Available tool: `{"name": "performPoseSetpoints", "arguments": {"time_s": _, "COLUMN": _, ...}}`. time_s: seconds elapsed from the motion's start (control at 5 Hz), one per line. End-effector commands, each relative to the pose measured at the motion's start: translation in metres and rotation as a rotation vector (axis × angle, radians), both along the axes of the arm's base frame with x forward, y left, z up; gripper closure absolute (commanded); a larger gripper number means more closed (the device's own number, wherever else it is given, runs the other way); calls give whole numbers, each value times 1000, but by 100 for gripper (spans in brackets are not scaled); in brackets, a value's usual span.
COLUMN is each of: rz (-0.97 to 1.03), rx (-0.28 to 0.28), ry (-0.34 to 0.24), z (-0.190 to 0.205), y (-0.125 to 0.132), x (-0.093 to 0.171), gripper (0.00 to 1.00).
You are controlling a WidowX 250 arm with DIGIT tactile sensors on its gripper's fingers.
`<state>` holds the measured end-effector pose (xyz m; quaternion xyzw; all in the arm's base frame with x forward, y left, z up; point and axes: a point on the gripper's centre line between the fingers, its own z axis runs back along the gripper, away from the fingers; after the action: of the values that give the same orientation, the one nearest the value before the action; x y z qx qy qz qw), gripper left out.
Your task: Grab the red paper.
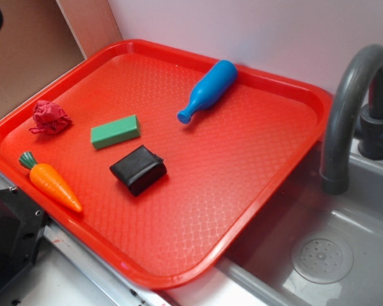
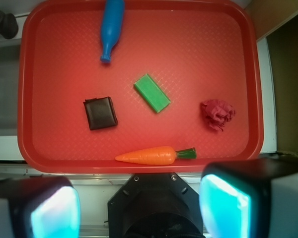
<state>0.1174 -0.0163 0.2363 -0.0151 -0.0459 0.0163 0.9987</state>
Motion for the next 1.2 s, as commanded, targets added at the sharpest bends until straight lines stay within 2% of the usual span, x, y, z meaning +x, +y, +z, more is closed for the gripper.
{"name": "performPoseSetpoints", "arguments": {"time_s": 0.0, "rz": 0, "rx": 0, "ry": 0, "z": 0, "y": 0, "x": 0, "gripper": 0}}
{"name": "performPoseSetpoints", "arguments": {"time_s": 0.2, "rz": 6, "rx": -13, "ry": -1, "z": -3, "y": 3, "x": 2, "gripper": 0}}
{"name": "performPoseSetpoints", "arguments": {"time_s": 0.4, "rz": -87, "rx": -14, "ry": 7, "z": -17, "y": 21, "x": 11, "gripper": 0}}
{"name": "performPoseSetpoints", "arguments": {"time_s": 0.6, "rz": -212, "rx": 59, "ry": -21, "z": -27, "y": 30, "x": 22, "gripper": 0}}
{"name": "performPoseSetpoints", "arguments": {"time_s": 1.0, "rz": -286, "rx": 216, "ry": -21, "z": -64, "y": 59, "x": 39, "gripper": 0}}
